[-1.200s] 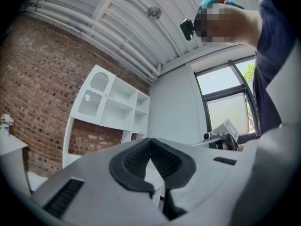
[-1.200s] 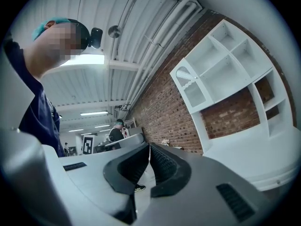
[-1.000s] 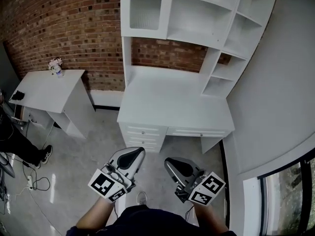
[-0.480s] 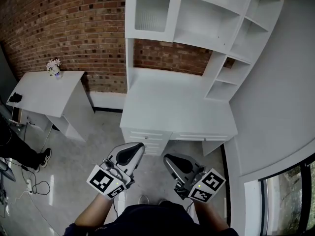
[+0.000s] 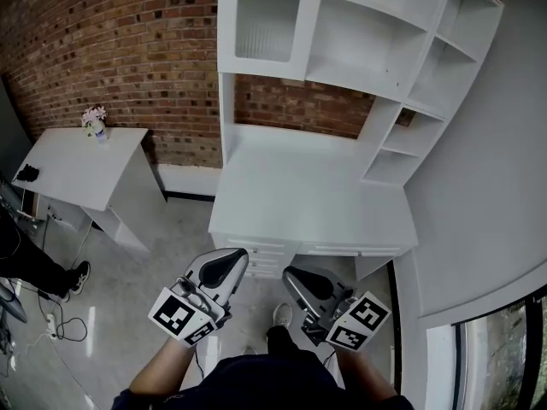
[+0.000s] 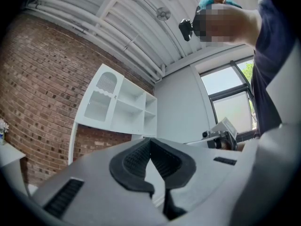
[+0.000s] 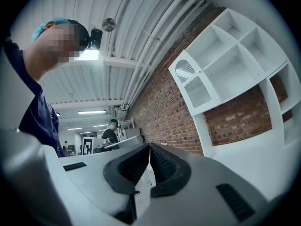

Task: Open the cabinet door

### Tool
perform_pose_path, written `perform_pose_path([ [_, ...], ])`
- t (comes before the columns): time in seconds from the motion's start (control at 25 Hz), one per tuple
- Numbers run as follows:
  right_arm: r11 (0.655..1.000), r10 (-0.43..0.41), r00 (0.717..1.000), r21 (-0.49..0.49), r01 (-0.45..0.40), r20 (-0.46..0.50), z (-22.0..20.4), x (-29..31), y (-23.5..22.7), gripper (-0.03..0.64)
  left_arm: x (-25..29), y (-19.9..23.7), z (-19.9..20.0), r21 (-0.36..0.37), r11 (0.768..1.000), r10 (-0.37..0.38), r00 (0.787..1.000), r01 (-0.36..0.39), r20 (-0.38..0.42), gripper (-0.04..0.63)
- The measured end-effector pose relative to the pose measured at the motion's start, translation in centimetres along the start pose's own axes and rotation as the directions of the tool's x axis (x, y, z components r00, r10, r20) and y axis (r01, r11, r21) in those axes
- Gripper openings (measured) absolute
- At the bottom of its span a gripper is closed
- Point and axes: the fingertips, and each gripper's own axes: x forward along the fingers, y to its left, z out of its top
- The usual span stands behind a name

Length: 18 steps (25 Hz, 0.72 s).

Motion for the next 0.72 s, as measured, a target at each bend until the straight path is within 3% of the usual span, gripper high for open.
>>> perform_pose_path([
  [0.72,0.995,0.084,0.996,0.045,-0.084,-0.001,3.1,3.2,-15.2,0.026,13.4,7.1,-2.7,0.012,0.997,0.077,0.996,-0.076,-0.037,0.008],
])
